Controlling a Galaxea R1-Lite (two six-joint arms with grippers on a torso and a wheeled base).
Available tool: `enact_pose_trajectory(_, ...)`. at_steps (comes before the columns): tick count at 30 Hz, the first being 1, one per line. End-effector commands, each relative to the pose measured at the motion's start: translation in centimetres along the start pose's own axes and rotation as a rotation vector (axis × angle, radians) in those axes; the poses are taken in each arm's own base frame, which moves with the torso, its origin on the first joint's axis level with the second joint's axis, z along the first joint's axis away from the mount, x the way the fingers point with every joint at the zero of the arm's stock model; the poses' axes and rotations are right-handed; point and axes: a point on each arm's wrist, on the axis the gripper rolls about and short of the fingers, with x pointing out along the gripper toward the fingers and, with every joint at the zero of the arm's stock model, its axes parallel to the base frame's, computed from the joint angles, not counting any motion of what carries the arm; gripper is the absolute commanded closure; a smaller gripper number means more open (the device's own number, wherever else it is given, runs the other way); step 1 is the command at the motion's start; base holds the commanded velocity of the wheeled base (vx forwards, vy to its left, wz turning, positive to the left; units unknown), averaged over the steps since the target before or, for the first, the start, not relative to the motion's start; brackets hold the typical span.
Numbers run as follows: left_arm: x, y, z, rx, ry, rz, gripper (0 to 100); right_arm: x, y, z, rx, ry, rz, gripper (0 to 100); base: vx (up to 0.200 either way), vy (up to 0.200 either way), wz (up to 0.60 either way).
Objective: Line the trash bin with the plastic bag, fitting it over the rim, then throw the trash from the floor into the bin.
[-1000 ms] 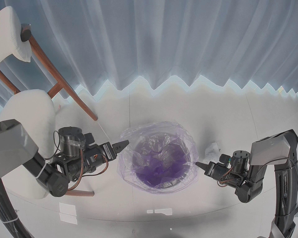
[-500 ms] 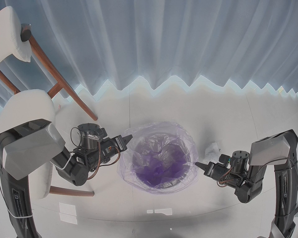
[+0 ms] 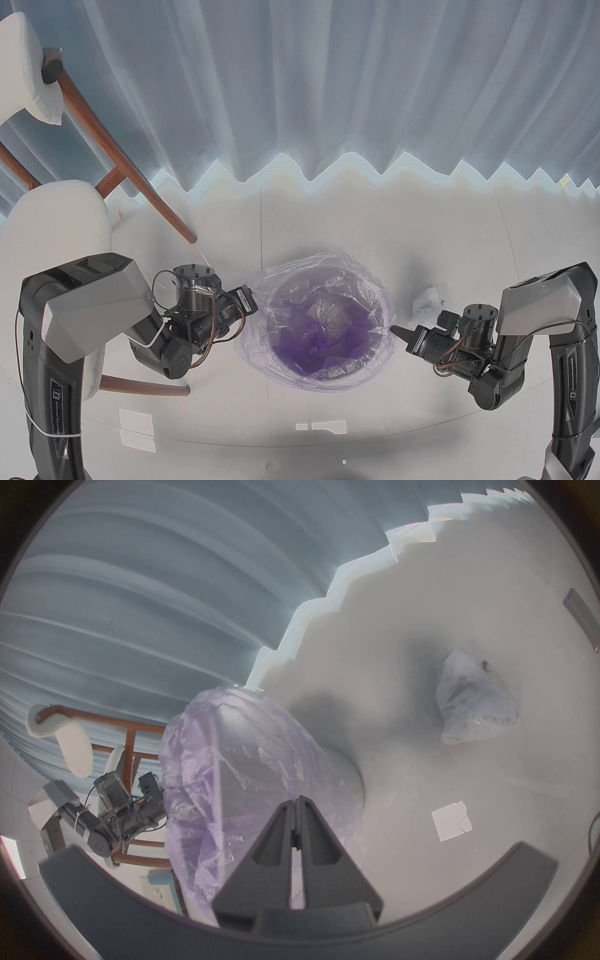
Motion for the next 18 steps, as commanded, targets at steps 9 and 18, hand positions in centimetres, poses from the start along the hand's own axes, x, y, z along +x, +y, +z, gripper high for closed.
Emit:
enact_pose_trajectory(9, 0.7, 0.4, -1.3, -0.049, 0.010, 0.033, 100, 0.8, -2.0, 0.5, 0.059, -0.068, -0.060, 100, 0.000, 0.000, 0.00)
enact_pose_trajectory(18, 0.6, 0.4, -1.0, -0.112, -0.018, 0.059, 100, 1.0, -2.6, 0.6, 0.064, -0.088, -0.082, 100, 0.000, 0.000, 0.00)
